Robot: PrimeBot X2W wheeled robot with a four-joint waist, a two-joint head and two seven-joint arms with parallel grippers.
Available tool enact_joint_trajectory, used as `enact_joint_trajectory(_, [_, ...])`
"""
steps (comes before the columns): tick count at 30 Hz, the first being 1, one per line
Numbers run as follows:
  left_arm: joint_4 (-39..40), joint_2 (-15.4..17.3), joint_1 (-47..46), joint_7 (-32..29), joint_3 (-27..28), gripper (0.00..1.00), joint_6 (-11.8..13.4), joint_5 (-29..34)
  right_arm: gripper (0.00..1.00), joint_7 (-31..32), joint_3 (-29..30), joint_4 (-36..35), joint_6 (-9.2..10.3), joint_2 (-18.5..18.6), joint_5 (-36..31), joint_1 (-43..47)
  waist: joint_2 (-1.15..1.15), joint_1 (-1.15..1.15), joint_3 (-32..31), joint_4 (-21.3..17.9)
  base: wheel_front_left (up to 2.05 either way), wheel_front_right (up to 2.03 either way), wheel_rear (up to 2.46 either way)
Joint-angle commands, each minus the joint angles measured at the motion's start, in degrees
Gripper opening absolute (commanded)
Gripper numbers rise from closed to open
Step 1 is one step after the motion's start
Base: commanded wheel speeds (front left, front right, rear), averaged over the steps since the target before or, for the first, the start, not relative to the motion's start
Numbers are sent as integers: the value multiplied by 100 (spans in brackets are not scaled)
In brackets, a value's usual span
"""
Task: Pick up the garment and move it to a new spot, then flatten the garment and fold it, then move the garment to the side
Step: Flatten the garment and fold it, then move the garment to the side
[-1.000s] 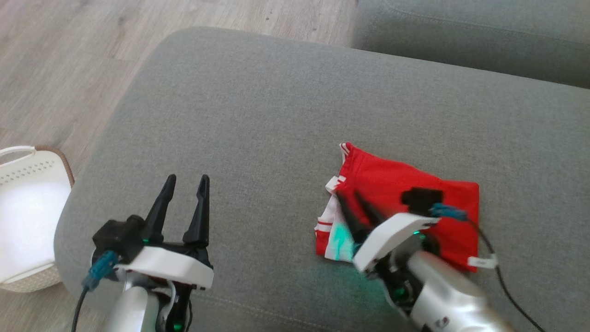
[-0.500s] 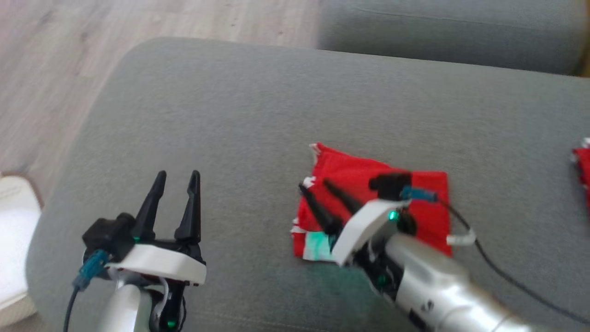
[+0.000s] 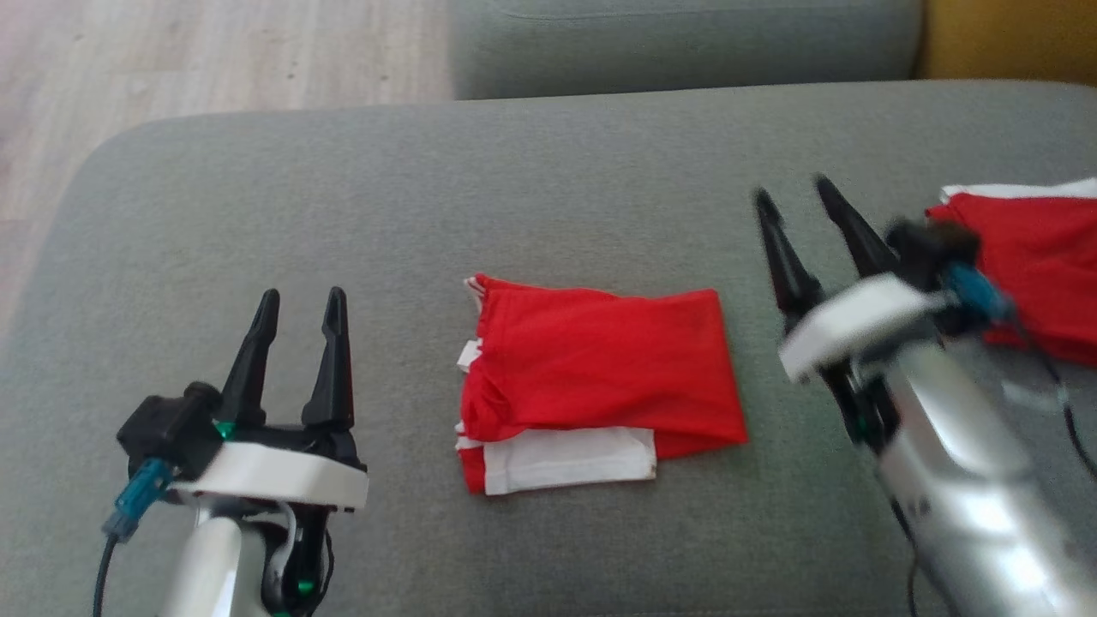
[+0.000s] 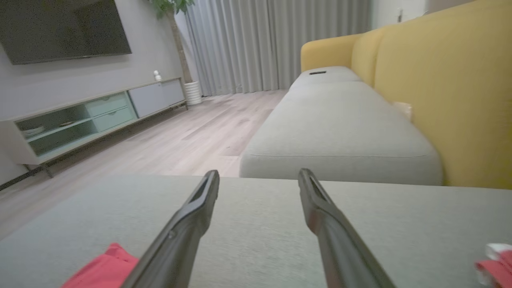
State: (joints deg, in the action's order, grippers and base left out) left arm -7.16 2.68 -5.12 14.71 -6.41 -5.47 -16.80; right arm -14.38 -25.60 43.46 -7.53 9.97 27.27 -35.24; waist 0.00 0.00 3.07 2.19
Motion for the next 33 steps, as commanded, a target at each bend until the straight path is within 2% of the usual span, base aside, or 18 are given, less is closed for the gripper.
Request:
enact_joint_trajectory(1, [259, 20, -325, 29, 189, 100, 65, -22, 100, -61, 375, -518, 4, -111, -492, 444, 0, 0, 36, -128, 0, 0, 0])
enact_joint_trajectory(5, [315, 20, -286, 29, 171, 100, 124, -29, 100, -61, 1234, -1287, 4, -315, -1294, 1167, 0, 0, 48, -215, 0, 0, 0])
enact_joint_trajectory(13, [279, 20, -69, 29, 76, 100, 142, -27, 100, -62, 1929, -2085, 4, -640, -1980, 1959, 0, 0, 56, -285, 0, 0, 0])
enact_joint_trajectory(16, [270, 20, 7, 29, 39, 100, 130, -5, 100, -62, 2048, -2257, 4, -689, -2080, 2153, 0, 0, 46, -296, 0, 0, 0])
enact_joint_trajectory(23, [255, 20, 53, 29, 31, 100, 115, 11, 100, -62, 2035, -2418, 4, -707, -1787, 2361, 0, 0, 31, -299, 0, 0, 0])
enact_joint_trajectory(33, [209, 20, -10, 29, -81, 100, 104, -8, 100, 24, 1872, -2220, 4, -708, -1815, 2373, 0, 0, 102, -168, 0, 0, 0])
